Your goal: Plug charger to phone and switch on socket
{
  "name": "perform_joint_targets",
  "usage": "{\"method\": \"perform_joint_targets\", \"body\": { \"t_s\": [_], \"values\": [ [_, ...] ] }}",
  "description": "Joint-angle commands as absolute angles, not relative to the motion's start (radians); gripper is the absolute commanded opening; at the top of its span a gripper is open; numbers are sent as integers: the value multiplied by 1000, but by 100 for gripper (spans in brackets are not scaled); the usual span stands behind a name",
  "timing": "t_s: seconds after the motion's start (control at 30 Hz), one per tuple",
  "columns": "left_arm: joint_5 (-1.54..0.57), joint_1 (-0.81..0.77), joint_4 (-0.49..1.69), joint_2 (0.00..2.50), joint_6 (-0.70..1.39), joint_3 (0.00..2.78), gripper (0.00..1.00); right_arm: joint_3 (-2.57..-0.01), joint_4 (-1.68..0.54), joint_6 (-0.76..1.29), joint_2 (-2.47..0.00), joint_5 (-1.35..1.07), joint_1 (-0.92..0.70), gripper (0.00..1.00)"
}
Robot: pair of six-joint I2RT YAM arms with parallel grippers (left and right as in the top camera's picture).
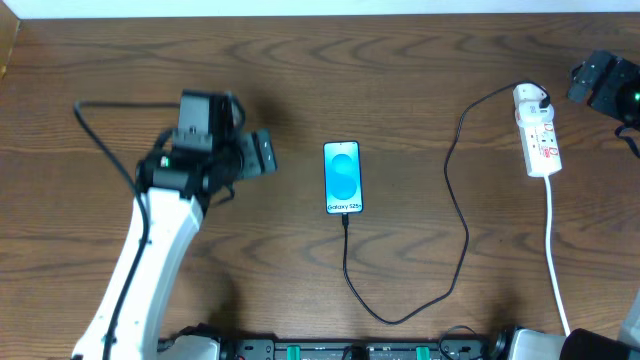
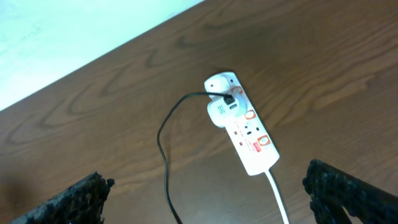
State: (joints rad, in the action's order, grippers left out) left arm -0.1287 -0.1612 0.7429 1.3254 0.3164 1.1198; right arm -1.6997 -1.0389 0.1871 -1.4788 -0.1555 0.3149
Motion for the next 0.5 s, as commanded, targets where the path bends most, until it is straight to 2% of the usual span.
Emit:
{"method": "perform_joint_targets", "body": {
  "t_s": [0.0,0.33,0.47],
  "values": [
    [-111,-163,693,1211,307,994,94,-1700,-1042,202,-1470,-149,300,99],
    [-31,-163,520,776,304,670,95,-1700,-1042,201,-1470,-149,300,99],
    [-25,-163,447,622,181,583,95,-1700,-1042,201,-1470,-149,300,99]
  ]
}}
